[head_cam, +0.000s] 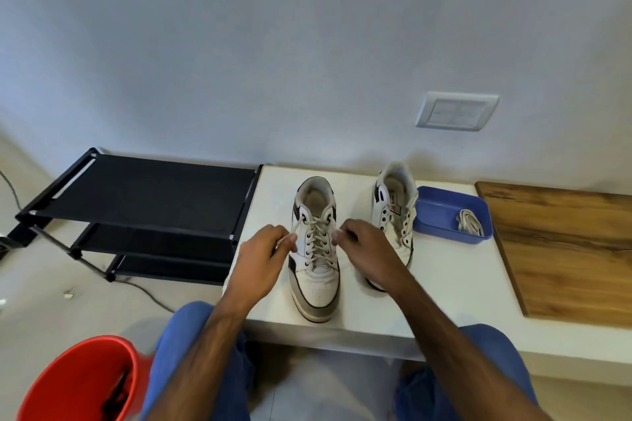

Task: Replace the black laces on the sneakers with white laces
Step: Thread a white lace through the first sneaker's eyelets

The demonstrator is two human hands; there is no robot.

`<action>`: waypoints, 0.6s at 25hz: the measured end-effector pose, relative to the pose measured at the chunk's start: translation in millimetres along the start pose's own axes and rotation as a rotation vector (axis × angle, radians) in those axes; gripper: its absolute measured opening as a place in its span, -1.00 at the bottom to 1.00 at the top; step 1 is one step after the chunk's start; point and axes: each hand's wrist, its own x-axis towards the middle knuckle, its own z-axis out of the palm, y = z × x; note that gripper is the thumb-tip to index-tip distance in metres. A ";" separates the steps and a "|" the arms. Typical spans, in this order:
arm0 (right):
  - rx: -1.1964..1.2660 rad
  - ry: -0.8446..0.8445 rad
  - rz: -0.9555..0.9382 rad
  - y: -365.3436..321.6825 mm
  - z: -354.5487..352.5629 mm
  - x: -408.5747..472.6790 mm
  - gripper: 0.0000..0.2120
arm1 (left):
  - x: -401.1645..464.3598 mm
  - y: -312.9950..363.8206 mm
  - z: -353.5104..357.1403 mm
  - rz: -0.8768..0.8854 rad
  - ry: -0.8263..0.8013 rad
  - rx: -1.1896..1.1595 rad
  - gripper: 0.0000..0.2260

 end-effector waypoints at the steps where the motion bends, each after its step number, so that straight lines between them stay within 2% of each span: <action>1: 0.137 0.020 -0.051 -8.0 -6.1 0.5 -0.81 | 1.5 16.1 -7.0 0.094 -0.004 -0.034 -0.78; 3: 0.489 0.031 -0.131 -27.3 -14.0 1.1 -0.88 | 8.2 45.6 -19.8 0.237 -0.009 -0.105 -0.79; 6: 0.799 -0.094 -0.158 -53.4 -17.4 7.4 -0.77 | 23.5 80.3 -32.1 0.325 -0.013 -0.152 -0.79; 10: 0.851 -0.245 -0.181 -69.9 -27.2 19.3 -0.83 | 38.1 103.9 -46.5 0.294 -0.005 -0.425 -0.75; 13: 0.783 -0.201 -0.206 -71.7 -43.8 32.9 -0.78 | 48.1 89.1 -46.2 0.174 0.011 -0.547 -0.69; 15: 0.789 -0.148 -0.230 -75.8 -54.9 41.5 -0.78 | 47.6 76.0 -32.3 0.082 -0.086 -0.577 -0.63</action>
